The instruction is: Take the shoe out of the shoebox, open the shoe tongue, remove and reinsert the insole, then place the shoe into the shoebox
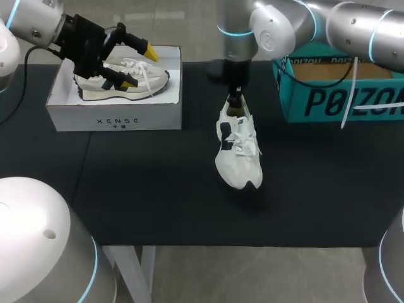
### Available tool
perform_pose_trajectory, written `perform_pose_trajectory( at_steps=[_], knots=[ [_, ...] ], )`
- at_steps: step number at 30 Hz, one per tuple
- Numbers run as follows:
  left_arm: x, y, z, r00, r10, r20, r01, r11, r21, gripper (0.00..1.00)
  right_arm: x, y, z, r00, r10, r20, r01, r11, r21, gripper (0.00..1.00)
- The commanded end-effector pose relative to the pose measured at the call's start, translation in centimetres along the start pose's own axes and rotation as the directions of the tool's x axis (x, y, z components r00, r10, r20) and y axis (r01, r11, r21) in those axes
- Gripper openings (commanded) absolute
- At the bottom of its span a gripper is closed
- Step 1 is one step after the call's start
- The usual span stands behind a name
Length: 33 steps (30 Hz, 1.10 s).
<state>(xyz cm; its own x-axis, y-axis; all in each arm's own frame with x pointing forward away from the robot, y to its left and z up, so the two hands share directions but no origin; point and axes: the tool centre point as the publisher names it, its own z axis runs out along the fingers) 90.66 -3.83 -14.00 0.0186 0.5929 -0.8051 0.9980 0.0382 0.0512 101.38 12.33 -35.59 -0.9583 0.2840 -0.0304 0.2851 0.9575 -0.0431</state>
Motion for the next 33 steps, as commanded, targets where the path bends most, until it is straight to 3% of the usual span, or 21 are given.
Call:
perform_pose_trajectory(
  at_steps=[1,7,21,22,27,31,33],
  knots=[
    [0.0,0.1,0.0,1.000,0.001,-0.003,-0.001,1.000,0.001,1.00,1.5,-1.2,-5.6,0.999,-0.009,0.042,0.010,1.000,-0.006,0.00],
    [0.0,0.1,0.0,1.000,0.001,-0.003,-0.001,1.000,0.001,1.00,1.7,-1.4,-8.5,0.998,0.067,-0.001,-0.067,0.997,-0.038,0.00],
    [0.0,0.1,0.0,1.000,0.001,-0.003,-0.001,1.000,0.001,1.00,1.7,-1.4,-8.5,0.998,0.067,-0.001,-0.067,0.997,-0.038,0.00],
    [0.0,0.1,0.0,1.000,0.001,-0.003,-0.001,1.000,0.001,1.00,0.9,-1.4,-9.5,0.994,0.096,-0.044,-0.097,0.995,-0.024,0.00],
    [0.0,0.1,0.0,1.000,0.001,-0.003,-0.001,1.000,0.001,1.00,-3.5,-3.3,-13.1,0.951,0.304,0.054,-0.306,0.952,0.025,0.00],
    [0.0,0.1,0.0,1.000,0.001,-0.003,-0.001,1.000,0.001,1.00,-6.9,-5.6,-14.0,0.878,0.475,0.054,-0.476,0.879,0.009,0.00],
    [0.0,0.1,0.0,1.000,0.001,-0.003,-0.001,1.000,0.001,1.00,-8.3,-6.5,-14.2,0.816,0.575,0.061,-0.576,0.817,0.006,0.00]
  ],
)
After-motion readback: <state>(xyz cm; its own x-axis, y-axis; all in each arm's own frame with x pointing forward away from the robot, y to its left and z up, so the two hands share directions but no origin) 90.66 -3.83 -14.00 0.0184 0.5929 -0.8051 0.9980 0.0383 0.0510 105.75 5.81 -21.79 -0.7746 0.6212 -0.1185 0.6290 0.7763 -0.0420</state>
